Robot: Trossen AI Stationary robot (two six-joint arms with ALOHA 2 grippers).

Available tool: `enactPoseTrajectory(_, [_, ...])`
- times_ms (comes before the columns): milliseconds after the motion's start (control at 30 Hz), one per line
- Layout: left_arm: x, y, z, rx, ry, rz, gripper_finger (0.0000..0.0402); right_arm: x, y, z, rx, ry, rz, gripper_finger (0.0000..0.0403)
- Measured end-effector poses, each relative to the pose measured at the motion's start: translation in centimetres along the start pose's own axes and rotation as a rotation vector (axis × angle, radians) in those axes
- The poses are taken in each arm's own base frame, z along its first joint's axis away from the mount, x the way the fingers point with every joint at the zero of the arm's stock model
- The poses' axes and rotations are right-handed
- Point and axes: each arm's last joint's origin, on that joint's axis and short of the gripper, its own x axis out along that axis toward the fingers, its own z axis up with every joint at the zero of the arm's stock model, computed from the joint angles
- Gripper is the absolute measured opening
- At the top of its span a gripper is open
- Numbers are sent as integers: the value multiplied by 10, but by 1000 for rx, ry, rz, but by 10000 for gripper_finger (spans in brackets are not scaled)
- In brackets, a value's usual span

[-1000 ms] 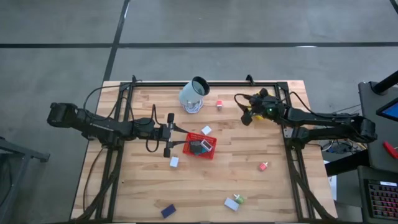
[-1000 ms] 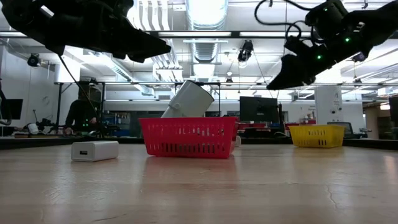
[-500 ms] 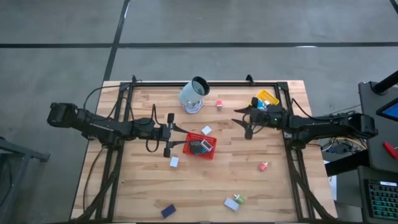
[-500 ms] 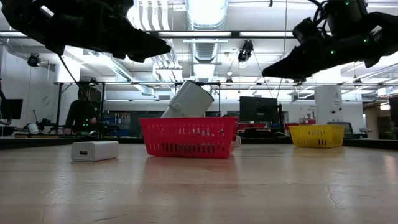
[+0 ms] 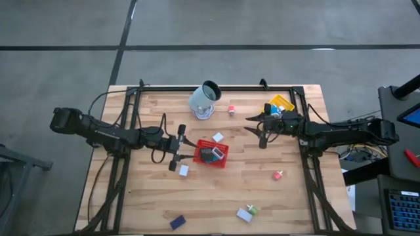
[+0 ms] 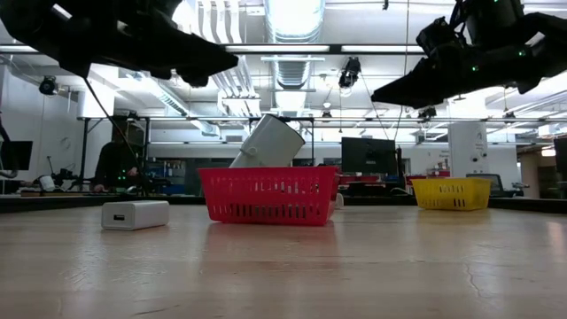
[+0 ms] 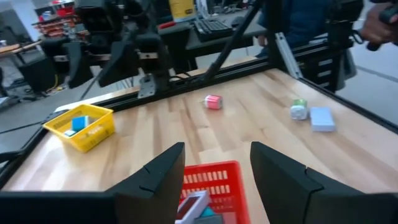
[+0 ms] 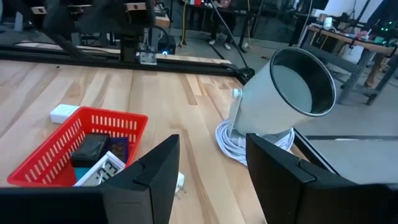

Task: Pick & Place Office items
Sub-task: Put the white digital clock into the red basket

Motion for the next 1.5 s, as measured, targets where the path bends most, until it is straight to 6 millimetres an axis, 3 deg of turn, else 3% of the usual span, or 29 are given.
enactPoseTrajectory(333, [10,-19,6,1,47,-83,186,0,0,0,1,3,4,176])
enactPoseTrajectory(1000, [116,-62,28,94,394,-254,186,0,1,-2,3,19,22,176])
enactPoseTrajectory(1267, [139,-81,44,146,416,-314,212,0,1,-3,3,24,24,176])
enactPoseTrajectory(1500, [153,-86,54,154,428,-327,248,0,1,-3,3,30,26,176])
